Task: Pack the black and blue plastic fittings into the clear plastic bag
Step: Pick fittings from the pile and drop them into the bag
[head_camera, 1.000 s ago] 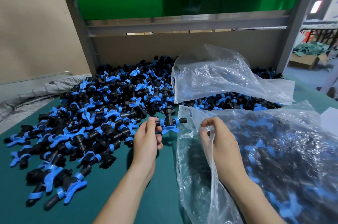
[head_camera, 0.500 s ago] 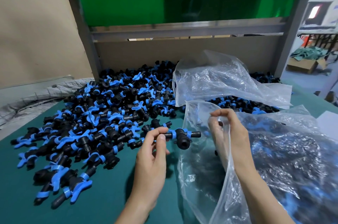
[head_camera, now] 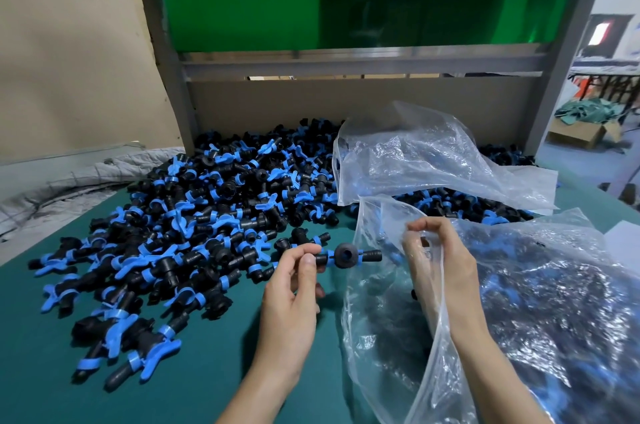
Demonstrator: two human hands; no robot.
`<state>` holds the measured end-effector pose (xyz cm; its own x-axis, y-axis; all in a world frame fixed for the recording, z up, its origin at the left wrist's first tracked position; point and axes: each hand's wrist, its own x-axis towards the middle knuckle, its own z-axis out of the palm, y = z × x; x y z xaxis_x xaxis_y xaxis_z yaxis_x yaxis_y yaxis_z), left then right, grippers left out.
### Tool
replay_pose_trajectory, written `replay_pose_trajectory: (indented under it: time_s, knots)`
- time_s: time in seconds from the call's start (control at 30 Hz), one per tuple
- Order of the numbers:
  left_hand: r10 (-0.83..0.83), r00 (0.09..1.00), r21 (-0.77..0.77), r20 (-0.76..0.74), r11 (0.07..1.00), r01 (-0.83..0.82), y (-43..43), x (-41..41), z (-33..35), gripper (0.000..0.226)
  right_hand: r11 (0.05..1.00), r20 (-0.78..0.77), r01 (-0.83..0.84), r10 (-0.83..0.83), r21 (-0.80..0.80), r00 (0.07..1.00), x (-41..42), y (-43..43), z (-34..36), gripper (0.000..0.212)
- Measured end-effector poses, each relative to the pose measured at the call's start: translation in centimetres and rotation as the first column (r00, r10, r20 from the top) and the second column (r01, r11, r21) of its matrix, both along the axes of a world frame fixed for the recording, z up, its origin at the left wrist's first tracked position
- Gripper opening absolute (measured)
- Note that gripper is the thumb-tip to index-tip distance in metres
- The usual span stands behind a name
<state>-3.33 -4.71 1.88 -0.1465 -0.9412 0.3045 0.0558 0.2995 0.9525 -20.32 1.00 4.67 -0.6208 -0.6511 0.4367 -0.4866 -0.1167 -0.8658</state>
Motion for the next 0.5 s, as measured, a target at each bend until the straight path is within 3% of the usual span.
replay_pose_trajectory:
  time_s: [0.3, 0.5]
  knots:
    - [-0.031, 0.999, -0.012, -0.01, 0.999, 0.031, 0.2, 0.1, -0.1, 0.025, 1.0, -0.017, -0.003, 0.003, 0.0, 1.0, 0.4, -0.1, 0.2, 0.012]
    - [-0.147, 0.986, 0.0, 0.074, 0.989, 0.147, 1.8, -2.3, 0.2, 0.021, 0.999, -0.1, 0.008, -0.005, 0.033, 0.995, 0.5, -0.2, 1.2, 0.009]
